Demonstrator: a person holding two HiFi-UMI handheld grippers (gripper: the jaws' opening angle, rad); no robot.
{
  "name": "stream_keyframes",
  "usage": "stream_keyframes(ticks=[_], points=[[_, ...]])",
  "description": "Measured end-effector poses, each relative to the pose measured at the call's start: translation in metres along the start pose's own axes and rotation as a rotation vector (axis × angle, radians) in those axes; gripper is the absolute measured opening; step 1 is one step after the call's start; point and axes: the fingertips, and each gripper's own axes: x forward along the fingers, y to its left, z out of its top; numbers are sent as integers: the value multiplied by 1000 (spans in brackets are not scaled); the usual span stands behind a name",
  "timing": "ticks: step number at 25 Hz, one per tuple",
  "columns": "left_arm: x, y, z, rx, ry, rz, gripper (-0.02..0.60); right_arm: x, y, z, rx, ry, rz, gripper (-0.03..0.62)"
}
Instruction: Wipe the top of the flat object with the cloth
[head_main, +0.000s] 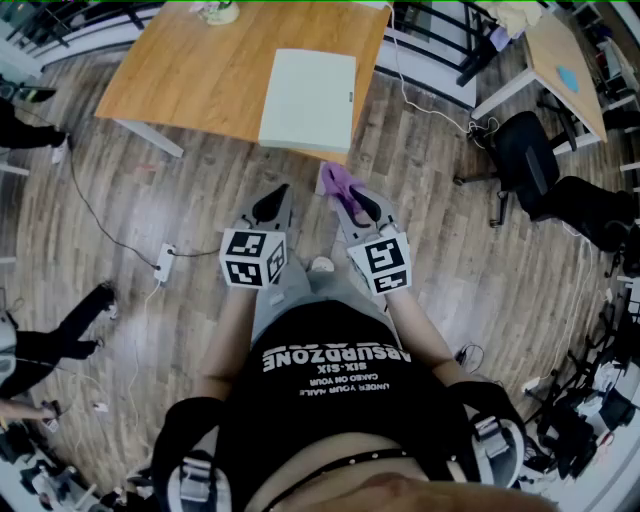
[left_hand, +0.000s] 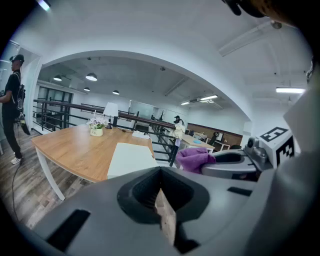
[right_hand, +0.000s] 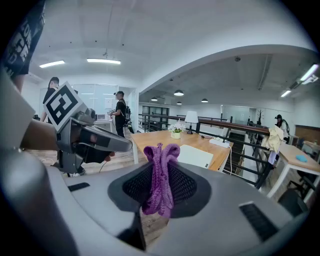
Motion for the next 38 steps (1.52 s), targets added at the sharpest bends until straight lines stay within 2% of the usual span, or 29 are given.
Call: stream_keyframes(ticks=[4, 9, 15, 17, 24, 30, 38], points=[[6, 4, -3, -6, 8, -2, 15, 16, -7, -2, -44, 27, 7, 98], [29, 25, 0, -7, 33, -1, 15, 44, -27, -5, -129, 64, -42, 98], [79, 66, 6, 17, 84, -21, 15, 102, -46, -20, -322, 153, -60, 98], [98, 79, 9, 28, 108, -24, 15, 119, -54, -28, -346, 189, -53, 98], [154, 136, 10, 50, 197, -32, 15, 178, -72, -43, -343, 289, -29, 98], [195, 169, 12, 60, 246, -46, 15, 207, -90, -58, -347, 380, -19, 98], [237, 193, 20, 94, 290, -80, 15, 228, -110, -59, -313, 406, -36, 100]])
